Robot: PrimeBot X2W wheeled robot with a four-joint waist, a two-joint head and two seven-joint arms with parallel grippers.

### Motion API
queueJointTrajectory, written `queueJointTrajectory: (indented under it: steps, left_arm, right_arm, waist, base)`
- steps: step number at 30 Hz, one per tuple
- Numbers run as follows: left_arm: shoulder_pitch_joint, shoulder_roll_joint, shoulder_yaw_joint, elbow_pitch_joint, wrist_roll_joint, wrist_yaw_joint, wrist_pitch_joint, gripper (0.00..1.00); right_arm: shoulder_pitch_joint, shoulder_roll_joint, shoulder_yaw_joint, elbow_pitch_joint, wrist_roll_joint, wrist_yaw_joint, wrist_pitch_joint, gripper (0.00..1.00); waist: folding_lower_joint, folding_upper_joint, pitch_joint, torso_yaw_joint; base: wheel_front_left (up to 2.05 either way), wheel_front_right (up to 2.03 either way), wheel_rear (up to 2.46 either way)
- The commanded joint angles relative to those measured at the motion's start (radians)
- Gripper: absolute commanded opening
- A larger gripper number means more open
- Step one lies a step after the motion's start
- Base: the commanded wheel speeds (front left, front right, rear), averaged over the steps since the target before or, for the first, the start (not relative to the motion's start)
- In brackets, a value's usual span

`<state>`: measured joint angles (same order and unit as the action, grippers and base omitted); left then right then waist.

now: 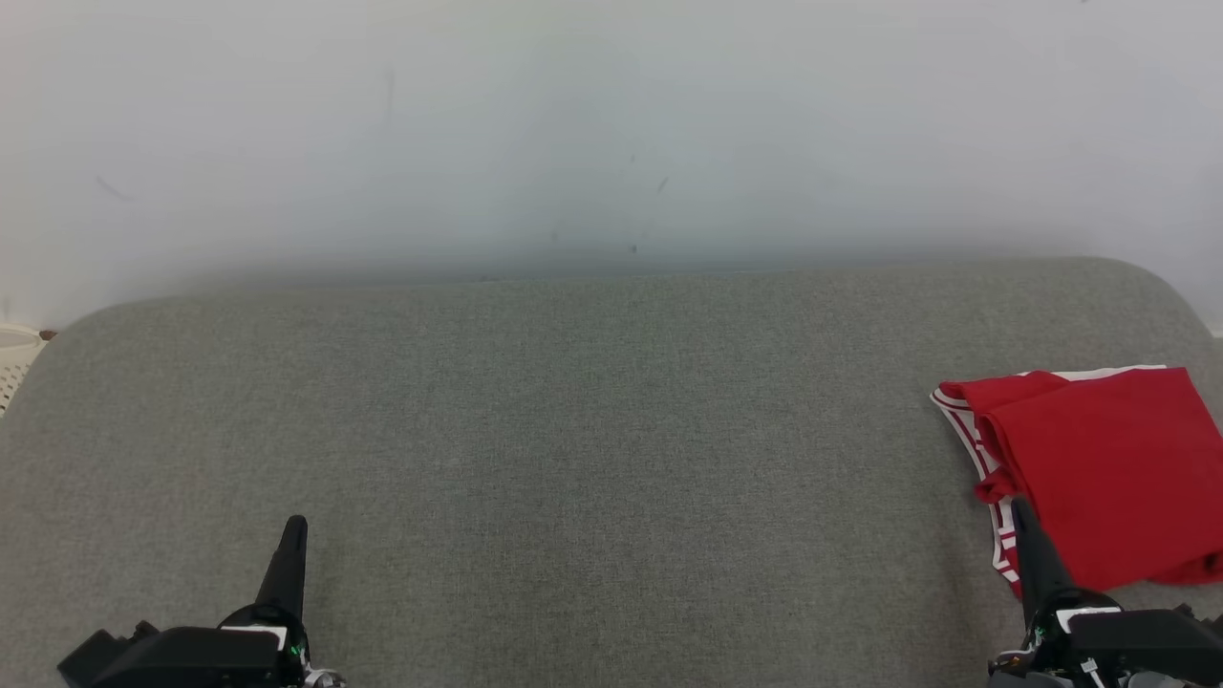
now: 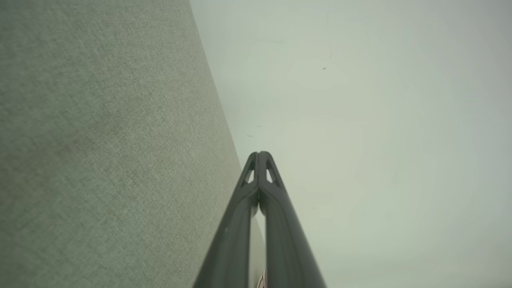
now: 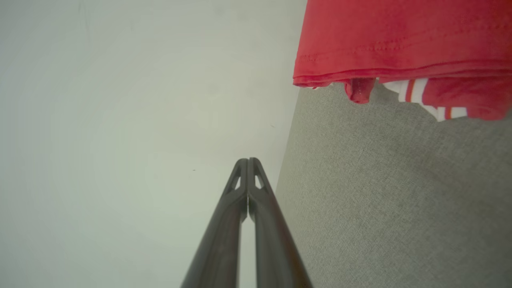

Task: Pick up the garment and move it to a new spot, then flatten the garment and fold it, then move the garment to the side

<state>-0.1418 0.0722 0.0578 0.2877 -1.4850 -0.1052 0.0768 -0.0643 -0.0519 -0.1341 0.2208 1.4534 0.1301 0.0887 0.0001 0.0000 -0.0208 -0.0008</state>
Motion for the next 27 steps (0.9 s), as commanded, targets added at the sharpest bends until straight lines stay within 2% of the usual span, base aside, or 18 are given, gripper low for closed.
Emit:
queueJointTrajectory:
  steps: [1, 21, 27]
  left_arm:
    - [-0.015, -0.004, 0.005, -0.006, -0.025, 0.001, 0.006, 0.00]
    - [-0.033, -0.025, 0.018, -0.015, -0.133, 0.005, 0.043, 0.00]
    - [-0.034, -0.024, 0.017, -0.015, -0.131, 0.005, 0.043, 0.00]
  right_arm:
    - [-0.016, -0.006, -0.005, -0.001, 0.029, 0.001, 0.006, 0.00]
    - [-0.033, -0.009, -0.018, 0.007, 0.170, 0.001, 0.017, 0.00]
    - [-0.032, -0.010, -0.017, 0.006, 0.167, 0.001, 0.016, 0.00]
  waist:
    - [-0.0001, 0.0000, 0.002, 0.000]
    - [-0.0001, 0.0000, 0.019, 0.001]
    - [-0.0001, 0.0000, 0.019, 0.001]
  base:
    - [0.00, 0.00, 0.00]
    - [0.00, 0.00, 0.00]
    - [0.00, 0.00, 0.00]
